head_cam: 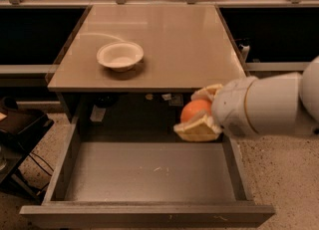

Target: Place orange into top drawer

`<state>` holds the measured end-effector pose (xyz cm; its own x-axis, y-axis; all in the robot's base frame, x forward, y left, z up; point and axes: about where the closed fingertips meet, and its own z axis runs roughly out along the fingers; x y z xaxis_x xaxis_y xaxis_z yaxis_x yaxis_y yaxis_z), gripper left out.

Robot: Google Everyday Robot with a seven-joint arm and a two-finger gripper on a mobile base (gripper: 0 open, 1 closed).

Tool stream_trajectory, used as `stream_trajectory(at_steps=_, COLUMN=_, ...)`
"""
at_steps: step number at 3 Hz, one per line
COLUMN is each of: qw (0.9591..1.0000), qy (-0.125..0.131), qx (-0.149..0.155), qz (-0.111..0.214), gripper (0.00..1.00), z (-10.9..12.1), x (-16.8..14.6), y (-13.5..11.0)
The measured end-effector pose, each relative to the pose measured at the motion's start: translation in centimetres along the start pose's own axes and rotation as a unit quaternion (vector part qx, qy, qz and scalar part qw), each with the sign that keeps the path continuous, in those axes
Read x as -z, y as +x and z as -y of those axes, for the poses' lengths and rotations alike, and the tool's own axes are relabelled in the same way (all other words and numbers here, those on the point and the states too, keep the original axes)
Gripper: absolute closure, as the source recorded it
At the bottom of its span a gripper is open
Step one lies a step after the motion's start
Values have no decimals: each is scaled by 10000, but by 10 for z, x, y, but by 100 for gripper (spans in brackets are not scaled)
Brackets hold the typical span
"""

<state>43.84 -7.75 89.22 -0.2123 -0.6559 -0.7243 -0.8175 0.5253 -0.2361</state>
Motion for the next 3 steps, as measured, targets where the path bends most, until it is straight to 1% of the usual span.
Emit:
stream_trajectory(at_steps=1, qw=9980, qy=-583, qx=-199, qz=-146, gripper=100, z=-49, x=-17, y=34)
stream_trajectory(at_steps=2, qw=9975, qy=-643, qx=-218, qz=-187, gripper=100, z=-55, x=-19, y=38)
stream_trajectory(at_steps=3, qw=9980, qy=-538, qx=-250, qz=-210, gripper=100, z=-56, x=-36, y=44)
